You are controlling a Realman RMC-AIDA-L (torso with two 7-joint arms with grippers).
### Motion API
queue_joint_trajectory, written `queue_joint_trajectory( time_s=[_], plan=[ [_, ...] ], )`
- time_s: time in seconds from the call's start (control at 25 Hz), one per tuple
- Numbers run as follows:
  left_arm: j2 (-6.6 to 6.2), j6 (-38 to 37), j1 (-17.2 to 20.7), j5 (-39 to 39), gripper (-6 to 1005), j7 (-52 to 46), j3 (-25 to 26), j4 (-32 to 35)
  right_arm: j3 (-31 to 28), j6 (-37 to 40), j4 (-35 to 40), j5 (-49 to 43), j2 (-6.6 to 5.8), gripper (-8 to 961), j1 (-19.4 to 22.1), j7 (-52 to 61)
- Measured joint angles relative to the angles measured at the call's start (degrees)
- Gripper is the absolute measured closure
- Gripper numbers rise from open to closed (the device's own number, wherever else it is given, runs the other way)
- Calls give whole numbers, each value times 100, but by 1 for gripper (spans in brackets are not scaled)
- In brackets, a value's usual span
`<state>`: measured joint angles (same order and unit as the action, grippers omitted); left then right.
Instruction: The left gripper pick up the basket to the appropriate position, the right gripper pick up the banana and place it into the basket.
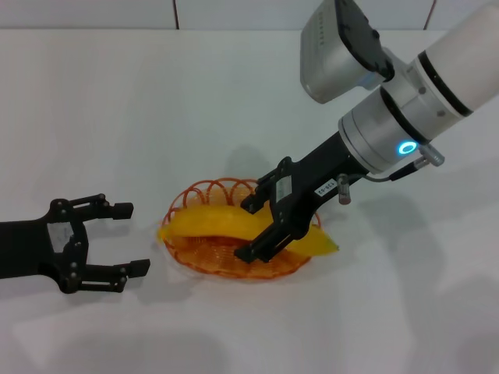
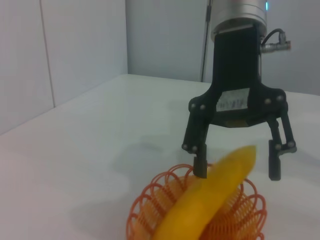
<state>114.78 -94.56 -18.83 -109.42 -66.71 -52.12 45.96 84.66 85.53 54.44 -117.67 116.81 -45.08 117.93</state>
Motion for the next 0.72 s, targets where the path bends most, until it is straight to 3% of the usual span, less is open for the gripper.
queue_joint_trajectory(
  time_s=[0.16,0.24,0.48,0.72],
  plan=[
    [-6,0,10,0,91,0,0,0,-108,195,79,-29,-14,134,8,-97],
    [-25,0,18,0,91,1,0,0,-361,496,136,-68,-32,127,3,-221],
    [-49,0,51,0,91,1,0,0,-1834,1482,386,-231,-65,125,196,-663],
    [-54,-31,42,9,92,1,1,0,-3479,2197,784,-314,-68,139,860,-1612]
  ],
)
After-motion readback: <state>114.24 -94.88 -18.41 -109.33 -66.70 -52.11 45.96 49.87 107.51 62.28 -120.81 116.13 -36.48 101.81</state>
